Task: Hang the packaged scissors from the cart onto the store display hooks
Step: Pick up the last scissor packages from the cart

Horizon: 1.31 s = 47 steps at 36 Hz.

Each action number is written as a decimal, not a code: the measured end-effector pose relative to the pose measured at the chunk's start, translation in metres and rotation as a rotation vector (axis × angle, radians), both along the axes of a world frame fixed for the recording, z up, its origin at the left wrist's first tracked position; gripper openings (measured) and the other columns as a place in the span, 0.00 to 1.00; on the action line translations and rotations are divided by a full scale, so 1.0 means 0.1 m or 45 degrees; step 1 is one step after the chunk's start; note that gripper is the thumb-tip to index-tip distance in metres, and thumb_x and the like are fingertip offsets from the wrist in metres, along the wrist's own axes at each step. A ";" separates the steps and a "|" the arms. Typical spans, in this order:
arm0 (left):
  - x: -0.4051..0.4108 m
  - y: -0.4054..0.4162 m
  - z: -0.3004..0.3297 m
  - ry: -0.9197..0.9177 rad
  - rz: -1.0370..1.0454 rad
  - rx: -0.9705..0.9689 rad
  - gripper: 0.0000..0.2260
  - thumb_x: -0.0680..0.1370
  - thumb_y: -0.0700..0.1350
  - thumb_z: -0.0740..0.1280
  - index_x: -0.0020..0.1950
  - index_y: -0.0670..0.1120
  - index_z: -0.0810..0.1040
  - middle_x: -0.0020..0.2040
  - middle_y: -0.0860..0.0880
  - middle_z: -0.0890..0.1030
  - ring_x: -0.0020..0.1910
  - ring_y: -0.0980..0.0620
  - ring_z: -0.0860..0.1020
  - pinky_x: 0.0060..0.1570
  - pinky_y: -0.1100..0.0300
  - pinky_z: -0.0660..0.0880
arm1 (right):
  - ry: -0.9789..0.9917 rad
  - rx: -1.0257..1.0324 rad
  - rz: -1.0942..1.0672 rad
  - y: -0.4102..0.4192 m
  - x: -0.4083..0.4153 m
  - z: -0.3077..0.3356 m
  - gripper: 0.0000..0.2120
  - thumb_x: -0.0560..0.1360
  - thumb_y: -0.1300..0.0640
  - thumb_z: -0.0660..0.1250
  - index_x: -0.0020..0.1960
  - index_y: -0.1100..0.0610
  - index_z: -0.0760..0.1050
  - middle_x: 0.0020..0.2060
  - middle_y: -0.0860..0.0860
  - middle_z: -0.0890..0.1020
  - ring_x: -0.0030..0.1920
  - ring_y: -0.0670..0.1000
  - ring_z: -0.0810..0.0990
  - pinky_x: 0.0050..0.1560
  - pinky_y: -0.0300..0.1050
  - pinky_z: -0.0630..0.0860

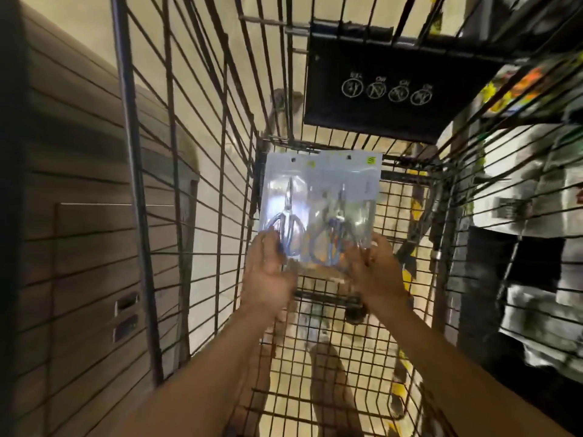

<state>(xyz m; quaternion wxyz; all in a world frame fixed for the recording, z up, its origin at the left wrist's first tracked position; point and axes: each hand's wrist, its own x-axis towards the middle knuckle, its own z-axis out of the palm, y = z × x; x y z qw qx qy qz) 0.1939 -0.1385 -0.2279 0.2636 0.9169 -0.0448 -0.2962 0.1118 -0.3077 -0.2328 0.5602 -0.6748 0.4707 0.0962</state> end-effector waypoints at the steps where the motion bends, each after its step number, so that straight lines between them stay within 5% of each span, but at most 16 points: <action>1: 0.05 -0.06 -0.06 0.018 0.040 0.007 0.25 0.76 0.51 0.67 0.71 0.52 0.65 0.67 0.42 0.71 0.64 0.47 0.70 0.70 0.44 0.69 | -0.013 0.013 -0.040 -0.05 -0.09 0.04 0.08 0.81 0.52 0.67 0.58 0.47 0.70 0.40 0.44 0.83 0.34 0.36 0.82 0.29 0.30 0.74; 6: 0.28 -0.28 -0.35 0.146 0.077 0.191 0.35 0.77 0.52 0.73 0.76 0.39 0.61 0.71 0.38 0.67 0.72 0.38 0.64 0.73 0.46 0.63 | 0.050 -0.071 -0.088 -0.14 -0.49 0.03 0.11 0.81 0.53 0.67 0.62 0.48 0.70 0.42 0.40 0.82 0.40 0.37 0.83 0.37 0.32 0.77; 10: 0.28 -0.36 -0.51 0.118 0.078 0.298 0.41 0.75 0.52 0.74 0.79 0.40 0.56 0.75 0.35 0.61 0.75 0.35 0.59 0.75 0.42 0.58 | 0.049 -0.053 -0.191 -0.07 -0.65 -0.04 0.18 0.81 0.51 0.66 0.69 0.51 0.69 0.50 0.47 0.85 0.49 0.47 0.85 0.51 0.56 0.83; 19: 0.24 -0.47 -0.55 -0.039 0.197 0.413 0.53 0.63 0.53 0.83 0.79 0.42 0.56 0.71 0.36 0.64 0.70 0.36 0.63 0.70 0.46 0.63 | 0.022 -0.015 -0.249 -0.01 -0.76 -0.12 0.14 0.82 0.55 0.66 0.66 0.54 0.71 0.50 0.45 0.85 0.50 0.47 0.86 0.49 0.60 0.84; 25: 0.21 -0.43 -0.50 0.065 0.260 -0.057 0.40 0.66 0.42 0.83 0.72 0.44 0.65 0.68 0.41 0.72 0.66 0.43 0.73 0.67 0.49 0.74 | 0.050 0.012 -0.295 -0.01 -0.82 -0.19 0.12 0.82 0.53 0.65 0.63 0.43 0.68 0.52 0.48 0.85 0.50 0.46 0.85 0.50 0.55 0.84; 27: 0.18 -0.40 -0.50 0.121 0.298 -0.254 0.33 0.68 0.32 0.78 0.67 0.47 0.68 0.64 0.45 0.78 0.62 0.46 0.78 0.61 0.58 0.79 | 0.069 0.037 -0.308 -0.01 -0.82 -0.21 0.15 0.82 0.53 0.65 0.66 0.44 0.67 0.52 0.46 0.84 0.50 0.45 0.84 0.49 0.53 0.84; 31: 0.14 -0.37 -0.40 0.190 0.278 -0.406 0.36 0.73 0.25 0.71 0.73 0.53 0.64 0.59 0.58 0.79 0.56 0.64 0.80 0.55 0.69 0.76 | 0.086 -0.010 -0.245 0.00 -0.80 -0.24 0.26 0.82 0.56 0.64 0.77 0.47 0.60 0.55 0.45 0.79 0.46 0.32 0.76 0.37 0.28 0.77; 33: 0.14 -0.36 -0.38 0.205 0.277 -0.470 0.37 0.73 0.23 0.68 0.71 0.55 0.63 0.58 0.63 0.76 0.53 0.73 0.78 0.52 0.75 0.74 | 0.076 -0.026 -0.228 0.00 -0.80 -0.25 0.28 0.82 0.57 0.65 0.78 0.47 0.57 0.56 0.44 0.77 0.46 0.37 0.77 0.35 0.25 0.75; 36: 0.15 -0.34 -0.28 0.236 0.276 -0.515 0.40 0.74 0.23 0.68 0.77 0.53 0.61 0.62 0.68 0.72 0.58 0.69 0.76 0.60 0.64 0.76 | 0.065 -0.040 -0.267 0.03 -0.80 -0.28 0.33 0.82 0.59 0.65 0.80 0.43 0.54 0.65 0.49 0.78 0.58 0.49 0.81 0.49 0.43 0.84; 40: 0.14 -0.30 -0.13 0.259 0.252 -0.588 0.43 0.73 0.20 0.66 0.81 0.47 0.55 0.66 0.65 0.70 0.59 0.75 0.74 0.61 0.70 0.74 | -0.005 -0.062 -0.292 0.09 -0.83 -0.17 0.33 0.83 0.61 0.62 0.81 0.45 0.51 0.63 0.45 0.77 0.54 0.40 0.80 0.47 0.36 0.82; 44: 0.10 -0.26 0.19 0.299 0.245 -0.630 0.43 0.74 0.23 0.67 0.81 0.51 0.56 0.73 0.57 0.69 0.68 0.62 0.72 0.67 0.64 0.71 | -0.021 -0.066 -0.328 0.15 -0.91 0.12 0.32 0.83 0.62 0.61 0.81 0.45 0.51 0.56 0.39 0.78 0.53 0.47 0.83 0.45 0.42 0.83; 47: 0.08 -0.25 0.65 0.325 0.152 -0.695 0.43 0.73 0.20 0.68 0.80 0.50 0.57 0.72 0.58 0.71 0.66 0.68 0.74 0.62 0.68 0.74 | -0.121 -0.087 -0.390 0.22 -0.92 0.58 0.32 0.84 0.63 0.60 0.81 0.43 0.51 0.62 0.43 0.79 0.57 0.48 0.83 0.48 0.52 0.85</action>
